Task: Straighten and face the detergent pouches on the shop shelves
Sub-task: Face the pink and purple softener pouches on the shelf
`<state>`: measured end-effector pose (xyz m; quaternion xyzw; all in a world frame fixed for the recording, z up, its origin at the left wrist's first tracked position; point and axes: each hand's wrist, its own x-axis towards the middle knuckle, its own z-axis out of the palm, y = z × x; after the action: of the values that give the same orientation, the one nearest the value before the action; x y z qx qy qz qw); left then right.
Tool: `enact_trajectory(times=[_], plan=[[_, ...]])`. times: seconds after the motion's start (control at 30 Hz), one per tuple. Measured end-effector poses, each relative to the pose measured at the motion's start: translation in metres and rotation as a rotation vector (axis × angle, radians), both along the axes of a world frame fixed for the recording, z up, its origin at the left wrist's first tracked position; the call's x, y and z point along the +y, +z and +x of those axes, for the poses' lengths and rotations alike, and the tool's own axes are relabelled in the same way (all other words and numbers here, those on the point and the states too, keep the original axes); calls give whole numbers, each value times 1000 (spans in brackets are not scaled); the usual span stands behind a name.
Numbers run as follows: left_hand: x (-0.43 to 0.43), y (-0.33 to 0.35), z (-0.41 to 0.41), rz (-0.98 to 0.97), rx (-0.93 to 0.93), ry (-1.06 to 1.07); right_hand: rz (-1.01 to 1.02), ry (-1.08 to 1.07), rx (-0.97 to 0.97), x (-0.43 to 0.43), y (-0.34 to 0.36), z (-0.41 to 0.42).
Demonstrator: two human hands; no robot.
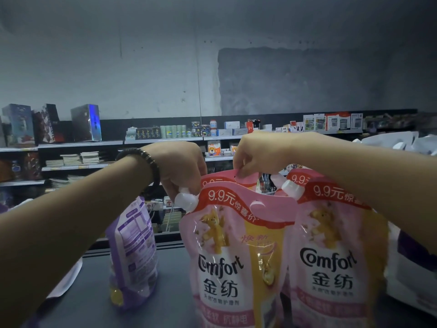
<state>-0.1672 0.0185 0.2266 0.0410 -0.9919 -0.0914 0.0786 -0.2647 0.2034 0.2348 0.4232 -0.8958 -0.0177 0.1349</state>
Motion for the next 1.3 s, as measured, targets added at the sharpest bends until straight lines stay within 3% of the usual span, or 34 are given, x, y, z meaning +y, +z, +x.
enact_trajectory(times=[0.47,1.3], plan=[[-10,-2,4,22,82,-55,-74,33,75,18,-3,29],[-13,11,23,67,-16,-103,-48,1,60,24,9,52]])
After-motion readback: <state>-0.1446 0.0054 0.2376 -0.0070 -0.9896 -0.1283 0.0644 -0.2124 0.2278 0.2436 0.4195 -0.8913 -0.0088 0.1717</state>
